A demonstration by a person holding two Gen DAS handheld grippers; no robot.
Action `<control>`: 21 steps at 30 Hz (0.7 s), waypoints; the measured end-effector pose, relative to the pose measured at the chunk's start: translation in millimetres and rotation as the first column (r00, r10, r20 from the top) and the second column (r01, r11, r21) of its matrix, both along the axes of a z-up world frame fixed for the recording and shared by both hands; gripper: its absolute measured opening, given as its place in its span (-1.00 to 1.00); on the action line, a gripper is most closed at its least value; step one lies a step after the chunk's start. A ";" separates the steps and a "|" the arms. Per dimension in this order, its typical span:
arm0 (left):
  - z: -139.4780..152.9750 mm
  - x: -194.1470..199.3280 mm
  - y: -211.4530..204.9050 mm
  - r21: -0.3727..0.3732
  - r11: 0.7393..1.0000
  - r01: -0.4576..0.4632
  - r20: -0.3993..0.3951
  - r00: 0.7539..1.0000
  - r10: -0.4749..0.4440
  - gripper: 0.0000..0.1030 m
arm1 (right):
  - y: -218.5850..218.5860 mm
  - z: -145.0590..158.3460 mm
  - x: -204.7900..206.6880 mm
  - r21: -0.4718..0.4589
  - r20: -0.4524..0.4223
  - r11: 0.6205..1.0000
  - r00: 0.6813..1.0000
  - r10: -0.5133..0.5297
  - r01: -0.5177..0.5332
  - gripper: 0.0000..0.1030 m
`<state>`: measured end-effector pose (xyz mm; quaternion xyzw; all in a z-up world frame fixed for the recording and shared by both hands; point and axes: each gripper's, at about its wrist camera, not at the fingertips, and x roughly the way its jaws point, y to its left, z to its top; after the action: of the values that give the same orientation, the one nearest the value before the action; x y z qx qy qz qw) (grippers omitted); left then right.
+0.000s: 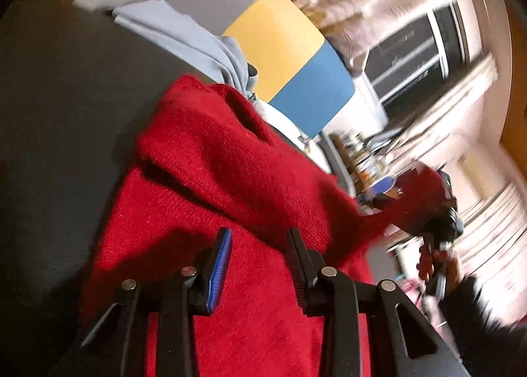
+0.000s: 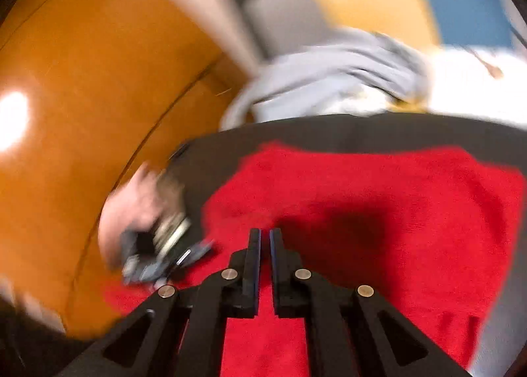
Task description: Fold clothes
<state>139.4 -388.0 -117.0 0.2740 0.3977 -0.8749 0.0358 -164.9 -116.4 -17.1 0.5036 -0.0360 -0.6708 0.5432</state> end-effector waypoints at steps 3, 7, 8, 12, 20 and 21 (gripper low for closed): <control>4.0 3.4 0.7 -0.023 1.000 0.007 0.013 1.000 -0.007 -0.32 | 16.5 -27.6 -29.7 0.108 0.009 0.986 0.992 -0.127 0.125 -0.41; -10.1 5.3 -8.2 0.033 0.999 -0.033 0.049 0.998 0.031 -0.30 | 49.0 -50.8 -10.9 0.111 0.052 0.983 0.987 -0.152 0.145 0.16; -14.9 7.7 -8.6 0.041 0.998 -0.045 0.050 0.998 0.043 -0.31 | 51.4 -51.6 -2.2 0.107 0.028 0.983 0.988 -0.151 0.148 0.16; -21.8 11.1 -3.9 0.028 0.997 -0.069 0.060 0.996 0.067 -0.31 | 51.3 -43.9 50.1 0.093 -0.177 0.984 0.975 -0.131 0.149 0.24; -25.9 14.4 -3.4 0.060 0.996 -0.070 0.007 0.998 0.070 -0.31 | -67.2 -17.0 114.4 0.113 -0.455 0.987 0.889 -0.052 0.116 0.69; -26.8 15.6 -4.1 0.066 0.995 -0.069 0.000 0.998 0.070 -0.31 | -83.0 -20.2 115.0 0.140 -0.475 0.981 0.878 -0.055 0.137 0.69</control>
<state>155.0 -392.1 -143.8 0.2599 0.4358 -0.8599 0.0566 -49.9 -199.4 -37.3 0.3686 0.1284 -0.7994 0.4568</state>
